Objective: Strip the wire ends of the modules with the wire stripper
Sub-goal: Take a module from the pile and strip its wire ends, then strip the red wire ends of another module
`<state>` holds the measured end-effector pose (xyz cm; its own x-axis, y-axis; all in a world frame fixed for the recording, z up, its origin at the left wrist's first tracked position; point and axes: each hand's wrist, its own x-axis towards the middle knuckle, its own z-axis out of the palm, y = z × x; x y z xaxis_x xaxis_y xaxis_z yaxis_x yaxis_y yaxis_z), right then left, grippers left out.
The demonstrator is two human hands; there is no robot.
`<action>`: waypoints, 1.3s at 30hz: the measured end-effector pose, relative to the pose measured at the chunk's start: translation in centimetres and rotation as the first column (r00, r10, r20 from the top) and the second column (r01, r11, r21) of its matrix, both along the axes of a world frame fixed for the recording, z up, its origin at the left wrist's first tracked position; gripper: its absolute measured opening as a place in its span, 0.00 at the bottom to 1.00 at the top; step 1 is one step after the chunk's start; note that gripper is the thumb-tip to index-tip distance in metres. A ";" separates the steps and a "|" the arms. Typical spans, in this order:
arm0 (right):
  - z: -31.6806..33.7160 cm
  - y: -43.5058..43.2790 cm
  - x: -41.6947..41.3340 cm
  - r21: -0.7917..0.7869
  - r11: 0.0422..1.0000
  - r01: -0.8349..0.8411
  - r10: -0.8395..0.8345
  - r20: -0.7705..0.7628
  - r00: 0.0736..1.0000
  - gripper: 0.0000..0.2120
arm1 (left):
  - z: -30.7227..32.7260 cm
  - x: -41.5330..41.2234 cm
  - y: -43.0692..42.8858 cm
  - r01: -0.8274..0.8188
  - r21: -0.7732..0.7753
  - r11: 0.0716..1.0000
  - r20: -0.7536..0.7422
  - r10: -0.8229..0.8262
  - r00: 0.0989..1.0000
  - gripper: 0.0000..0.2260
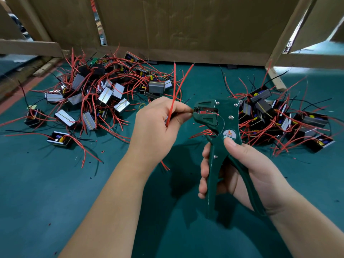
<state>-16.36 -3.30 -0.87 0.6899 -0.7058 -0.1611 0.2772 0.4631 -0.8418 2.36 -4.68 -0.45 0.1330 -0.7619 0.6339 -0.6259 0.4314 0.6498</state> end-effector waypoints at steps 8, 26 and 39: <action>-0.1 -0.1 0.0 -0.014 1.000 0.012 -0.012 -0.028 1.000 0.24 | 0.0 -0.2 0.0 0.018 -0.001 1.000 -0.068 -0.018 0.998 0.10; -0.2 0.1 0.3 -0.059 0.992 0.111 -0.121 -0.202 0.972 0.20 | -0.2 0.2 -0.3 -0.011 -0.024 1.000 0.000 0.011 1.000 0.06; 0.8 -0.4 0.6 0.229 0.973 0.020 -0.071 0.217 0.974 0.28 | -0.7 -2.0 -0.1 0.420 0.308 0.853 -0.615 -0.158 0.772 0.31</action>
